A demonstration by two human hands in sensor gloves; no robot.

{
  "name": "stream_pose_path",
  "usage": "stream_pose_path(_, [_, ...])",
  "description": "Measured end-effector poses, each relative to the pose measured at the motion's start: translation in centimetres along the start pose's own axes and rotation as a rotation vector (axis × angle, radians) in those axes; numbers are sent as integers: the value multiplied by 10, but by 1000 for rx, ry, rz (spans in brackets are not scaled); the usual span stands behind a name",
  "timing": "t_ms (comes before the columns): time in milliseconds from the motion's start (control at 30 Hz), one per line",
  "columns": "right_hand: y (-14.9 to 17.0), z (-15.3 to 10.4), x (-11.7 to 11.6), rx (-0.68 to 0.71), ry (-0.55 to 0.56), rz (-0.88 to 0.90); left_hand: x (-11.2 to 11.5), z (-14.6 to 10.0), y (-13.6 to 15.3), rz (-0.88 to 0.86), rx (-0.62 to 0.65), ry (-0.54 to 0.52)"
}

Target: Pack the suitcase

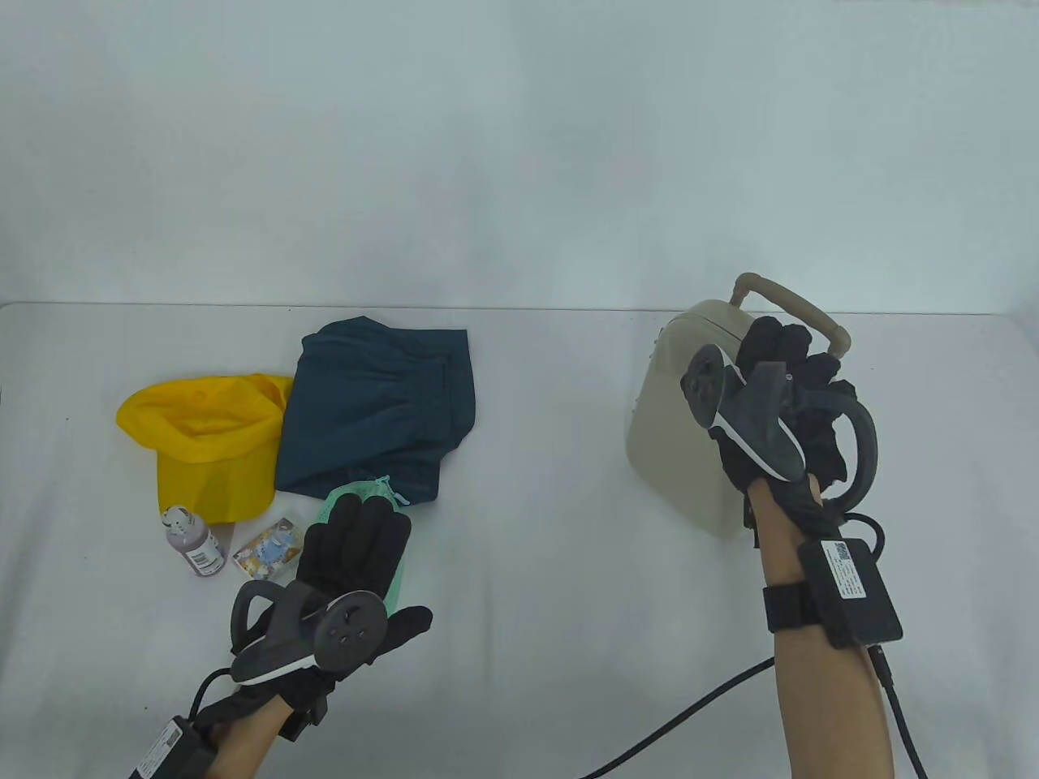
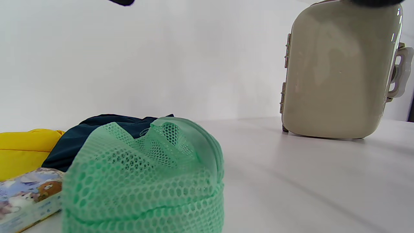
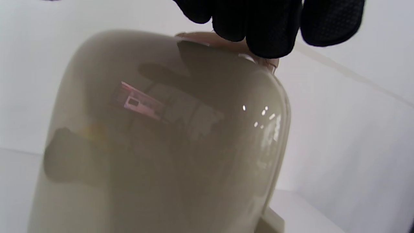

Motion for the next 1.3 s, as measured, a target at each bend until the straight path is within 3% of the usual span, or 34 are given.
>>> stream_pose_path(167, [-1, 9, -20, -10, -120, -5, 0, 0, 1, -3, -7, 4])
stream_pose_path(333, [3, 13, -32, -22, -122, -18, 1, 0, 2, -5, -9, 11])
stream_pose_path(500, [9, 19, -31, -20, -135, 3, 3, 1, 2, -9, -6, 27])
stream_pose_path(733, [14, 35, -27, -23, -236, 41, 2, 0, 4, -14, -18, 27])
stream_pose_path(800, [15, 36, -30, -6, -253, 125, 1, 0, 5, -18, -21, 25])
stream_pose_path(1033, [9, 31, -24, 94, -216, 114, 2, 2, 5, -22, -24, 35])
stream_pose_path(1300, [-18, 24, -17, 235, -149, 125, 2, 1, 10, -27, -47, 39])
Point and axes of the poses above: the tracker on the back of each hand, its own y axis roughly to the little-finger side, its own z axis roughly from the wrist to the fingertips, x = y × z, the point moved 4 cm from there along z, roughly from the wrist to the fingertips, and after that the axes turned 14 degrees about x, right-handed, at the moved point
